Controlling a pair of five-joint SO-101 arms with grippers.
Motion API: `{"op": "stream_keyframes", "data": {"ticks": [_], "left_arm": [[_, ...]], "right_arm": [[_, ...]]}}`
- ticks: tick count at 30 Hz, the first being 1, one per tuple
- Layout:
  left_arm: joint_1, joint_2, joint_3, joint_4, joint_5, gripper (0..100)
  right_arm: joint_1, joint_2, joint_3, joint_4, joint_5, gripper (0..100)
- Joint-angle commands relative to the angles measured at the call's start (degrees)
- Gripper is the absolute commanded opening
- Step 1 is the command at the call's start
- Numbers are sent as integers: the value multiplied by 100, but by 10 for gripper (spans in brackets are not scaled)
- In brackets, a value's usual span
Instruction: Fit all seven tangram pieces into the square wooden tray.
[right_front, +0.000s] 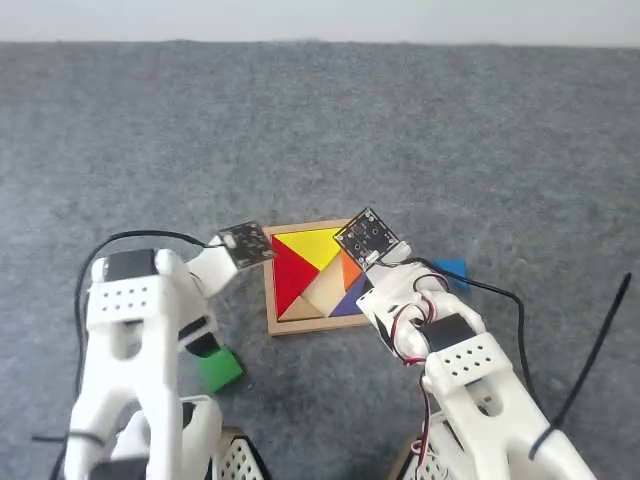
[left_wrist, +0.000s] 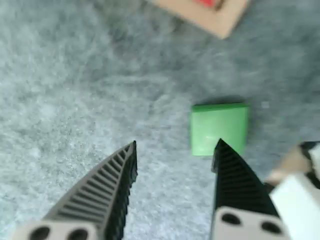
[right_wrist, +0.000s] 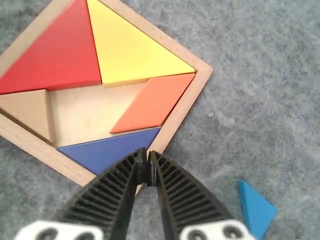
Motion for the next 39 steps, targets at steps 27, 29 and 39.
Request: {"op": "stream_keyframes", "data": {"ticks": [27, 29, 39], "left_arm": [[-18, 1099, 936, -2040, 290, 275], [-167, 1099, 884, -2092, 149, 275], [-695, 1134, -620, -2189, 264, 275]], "right_arm": [[-215, 4, -431, 13, -44, 9], [-224, 4, -431, 4, -44, 9], [-215, 4, -431, -22, -26, 9]]}}
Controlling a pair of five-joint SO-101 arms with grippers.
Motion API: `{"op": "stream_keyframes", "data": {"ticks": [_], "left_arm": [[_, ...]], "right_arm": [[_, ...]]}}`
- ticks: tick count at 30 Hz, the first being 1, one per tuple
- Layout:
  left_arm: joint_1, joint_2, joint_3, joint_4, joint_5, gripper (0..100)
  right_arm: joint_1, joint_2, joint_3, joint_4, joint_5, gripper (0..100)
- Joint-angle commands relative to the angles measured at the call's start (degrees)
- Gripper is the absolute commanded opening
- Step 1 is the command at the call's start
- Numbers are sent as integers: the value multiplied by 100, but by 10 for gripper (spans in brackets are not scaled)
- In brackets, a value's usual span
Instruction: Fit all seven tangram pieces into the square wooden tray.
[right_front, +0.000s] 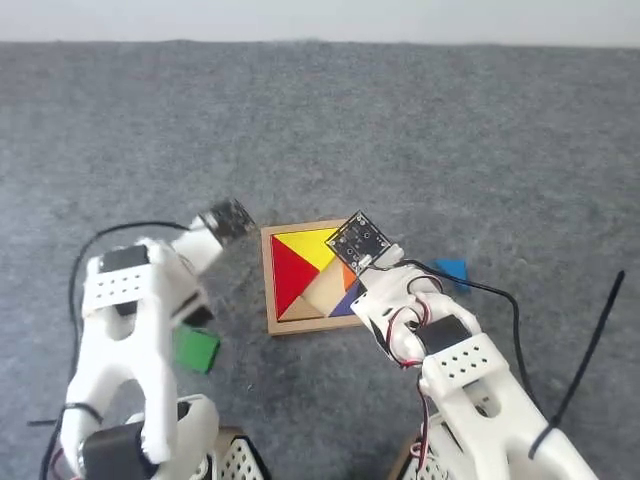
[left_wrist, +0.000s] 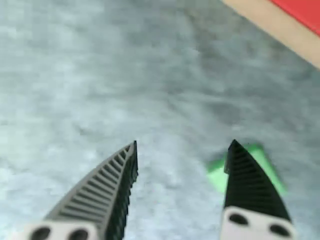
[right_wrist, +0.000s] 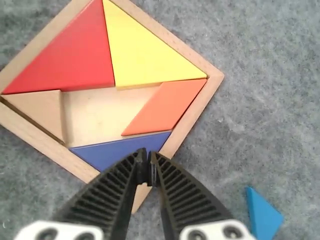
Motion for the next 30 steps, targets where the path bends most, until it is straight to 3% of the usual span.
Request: {"op": "stream_keyframes", "data": {"ticks": [1, 5, 10, 12, 16, 21, 30], "left_arm": [[-88, 26, -602, -123, 273, 275], [-229, -9, -875, -26, 809, 275], [-316, -9, -1411, 2110, 1424, 258], [-413, 62, -1305, 2453, 1618, 250], [-492, 404, -435, 1644, 1442, 257], [-563, 1055, 84, 1486, 703, 268], [-897, 1029, 224, 791, 993, 268]], "right_arm": [[4, 4, -431, -22, -26, 9], [4, 4, -431, -4, -26, 9], [4, 4, -431, -4, -26, 9], [4, 4, -431, -4, -26, 9], [4, 4, -431, 4, -44, 9], [4, 4, -431, 22, -44, 9], [-4, 4, -431, 22, -44, 9]]}}
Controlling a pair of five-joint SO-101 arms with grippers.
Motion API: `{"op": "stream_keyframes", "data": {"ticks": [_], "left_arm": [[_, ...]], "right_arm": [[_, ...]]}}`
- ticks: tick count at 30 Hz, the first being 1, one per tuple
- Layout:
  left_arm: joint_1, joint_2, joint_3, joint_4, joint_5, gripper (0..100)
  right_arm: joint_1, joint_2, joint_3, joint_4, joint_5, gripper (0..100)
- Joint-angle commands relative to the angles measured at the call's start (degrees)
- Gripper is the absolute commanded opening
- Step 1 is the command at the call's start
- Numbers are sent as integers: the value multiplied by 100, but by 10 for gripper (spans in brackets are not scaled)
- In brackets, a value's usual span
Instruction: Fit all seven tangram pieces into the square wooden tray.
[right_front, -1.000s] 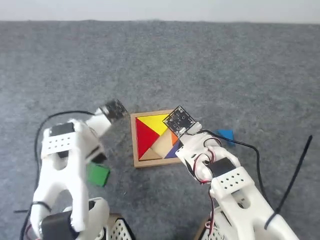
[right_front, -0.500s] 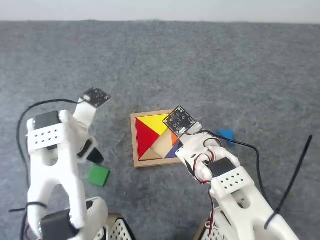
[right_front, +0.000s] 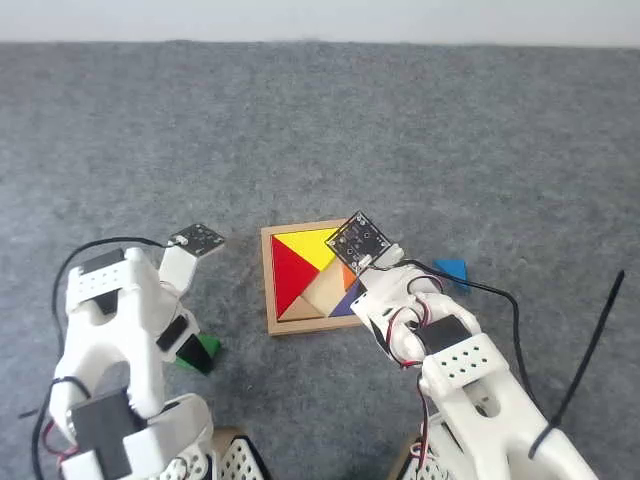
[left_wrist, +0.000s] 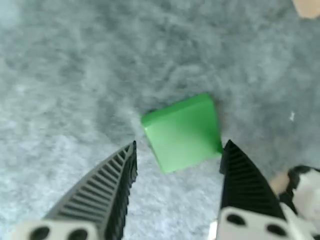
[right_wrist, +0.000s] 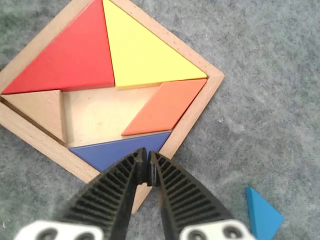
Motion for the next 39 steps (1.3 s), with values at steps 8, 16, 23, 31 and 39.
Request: {"op": "stream_keyframes", "data": {"ticks": [8, 16, 23, 31, 39], "left_arm": [[0, -53, -136, -730, 651, 252], [-35, -62, -462, -1635, 1064, 249], [-677, -9, -892, -2470, 1064, 250], [-686, -62, -1420, -809, 2259, 246], [-642, -62, -1481, -519, 2567, 246]], "right_arm": [[4, 4, -431, 22, -26, 9], [4, 4, -431, 22, -26, 9], [4, 4, -431, 22, -18, 9], [4, 4, -431, 22, -18, 9], [4, 4, -431, 22, -18, 9]]}}
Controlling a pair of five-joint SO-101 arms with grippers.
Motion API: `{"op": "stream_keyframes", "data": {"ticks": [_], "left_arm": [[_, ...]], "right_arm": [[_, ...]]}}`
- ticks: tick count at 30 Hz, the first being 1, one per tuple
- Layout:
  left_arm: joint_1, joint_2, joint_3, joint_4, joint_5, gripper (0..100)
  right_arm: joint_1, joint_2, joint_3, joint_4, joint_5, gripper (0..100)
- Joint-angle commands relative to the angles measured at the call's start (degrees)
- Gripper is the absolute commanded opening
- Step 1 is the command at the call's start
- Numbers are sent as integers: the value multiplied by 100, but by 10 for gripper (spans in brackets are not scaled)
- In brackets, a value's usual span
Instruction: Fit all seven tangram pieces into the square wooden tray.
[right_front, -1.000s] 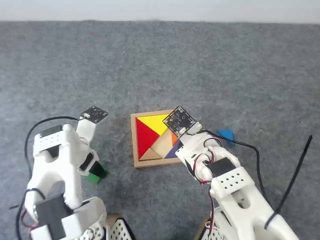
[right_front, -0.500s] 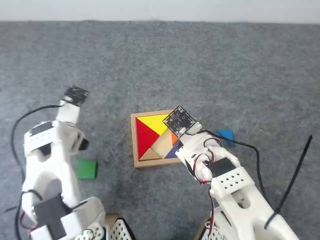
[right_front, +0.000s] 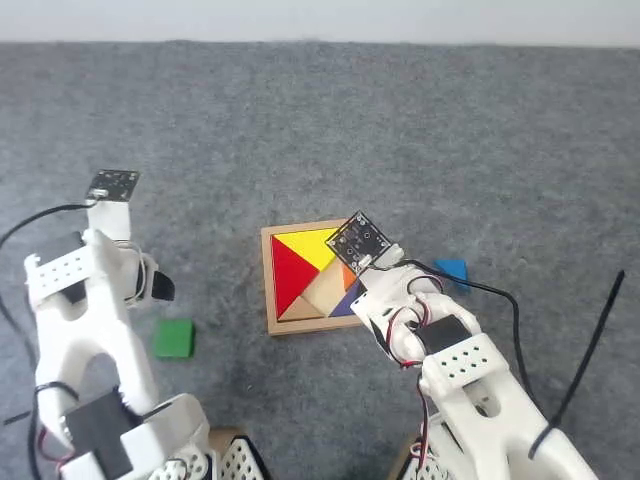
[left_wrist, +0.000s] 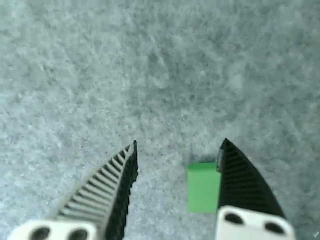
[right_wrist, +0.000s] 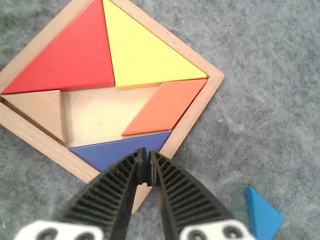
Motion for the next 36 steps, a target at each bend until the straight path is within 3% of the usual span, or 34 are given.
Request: {"op": "stream_keyframes", "data": {"ticks": [1, 5, 11, 19, 22, 30, 36], "left_arm": [[44, -79, -242, 79, 26, 246], [220, -79, -4, 141, 26, 246], [387, -510, 602, 888, 0, 210], [255, -1415, 1912, 132, -255, 230], [0, -1064, 1771, -255, -141, 242], [105, 853, 488, 422, -624, 220], [149, 202, 1015, 273, -756, 210]], "right_arm": [[4, 4, -431, 22, -18, 9], [4, 40, -431, 22, -18, 9], [13, 48, -431, 4, -18, 9], [13, 48, -316, -92, -9, 9], [13, 48, -299, -154, -9, 9], [13, 48, -299, -154, -9, 9], [13, 48, -299, -163, -9, 9]]}}
